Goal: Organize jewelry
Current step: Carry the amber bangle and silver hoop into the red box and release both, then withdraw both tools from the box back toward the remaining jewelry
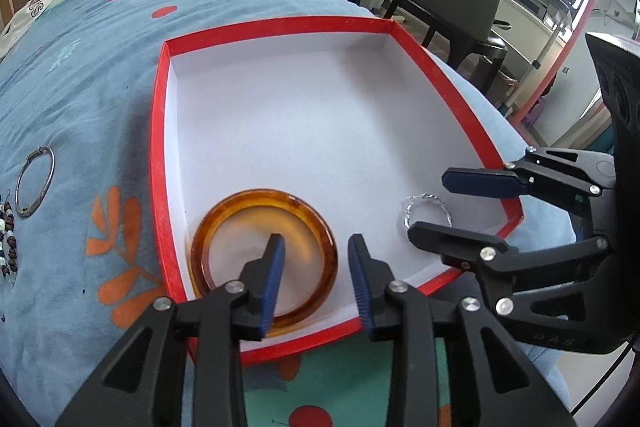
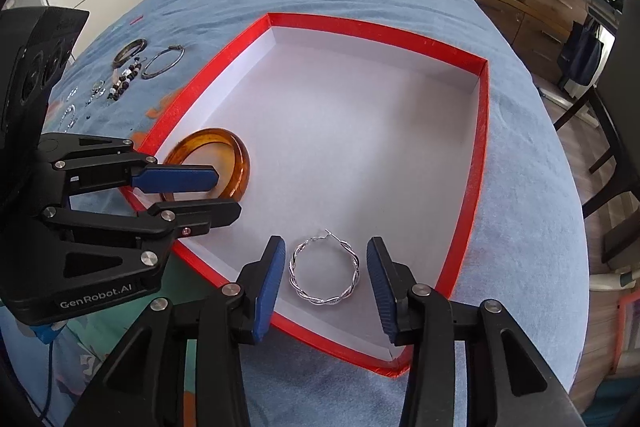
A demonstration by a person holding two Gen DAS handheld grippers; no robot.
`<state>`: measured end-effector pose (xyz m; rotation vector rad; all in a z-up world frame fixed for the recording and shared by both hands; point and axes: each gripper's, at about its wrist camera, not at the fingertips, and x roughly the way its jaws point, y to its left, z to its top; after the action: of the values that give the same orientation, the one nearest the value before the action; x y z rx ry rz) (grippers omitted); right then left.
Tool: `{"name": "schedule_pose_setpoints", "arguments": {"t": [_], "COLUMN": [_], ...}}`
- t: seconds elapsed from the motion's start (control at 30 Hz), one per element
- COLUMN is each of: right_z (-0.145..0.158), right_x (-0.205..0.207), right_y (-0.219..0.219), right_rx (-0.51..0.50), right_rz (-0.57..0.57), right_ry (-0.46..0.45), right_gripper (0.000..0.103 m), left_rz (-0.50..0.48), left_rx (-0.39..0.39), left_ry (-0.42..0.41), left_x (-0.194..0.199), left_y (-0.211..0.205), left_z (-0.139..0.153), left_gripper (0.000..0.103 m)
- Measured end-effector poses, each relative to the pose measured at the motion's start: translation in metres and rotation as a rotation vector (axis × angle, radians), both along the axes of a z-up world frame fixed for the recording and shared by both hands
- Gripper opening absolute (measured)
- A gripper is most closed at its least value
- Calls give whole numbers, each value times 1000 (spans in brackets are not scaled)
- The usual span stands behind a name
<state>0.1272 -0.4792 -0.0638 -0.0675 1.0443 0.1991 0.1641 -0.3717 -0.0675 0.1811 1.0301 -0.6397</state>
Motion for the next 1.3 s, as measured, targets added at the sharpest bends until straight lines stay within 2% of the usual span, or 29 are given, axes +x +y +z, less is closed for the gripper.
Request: {"name": "schedule_pose_setpoints", "arguments": {"t": [0.1, 0.33, 0.53, 0.67, 0.73, 0.93, 1.3], "right_z": [7, 29, 59, 78, 90, 123, 160], "right_x": [-4, -21, -38, -49, -55, -77, -116], "right_y": [-3, -7, 0, 16, 25, 67, 153], "right_rx": [7, 11, 29, 54, 62, 98, 122], "right_rz": [-14, -62, -114, -131, -135, -93, -8], "right_ry": [-14, -50, -113, -161, -187, -262, -351], "right_gripper": [55, 56, 56, 56, 56, 56, 56], "left_rz": [0, 0, 68, 152, 195, 339, 582], "left_rx": [-29, -93, -96, -80, -75, -55, -46], "left_ry": [-9, -65, -125, -171, -192, -248, -276], "left_x": [0, -9, -21, -30, -36, -67, -128], "left_y": [3, 18, 60, 108, 132, 222, 377], "left_z": [9, 49, 83, 107, 118, 145, 147], "left_gripper": [37, 37, 38, 41, 48, 50, 50]}}
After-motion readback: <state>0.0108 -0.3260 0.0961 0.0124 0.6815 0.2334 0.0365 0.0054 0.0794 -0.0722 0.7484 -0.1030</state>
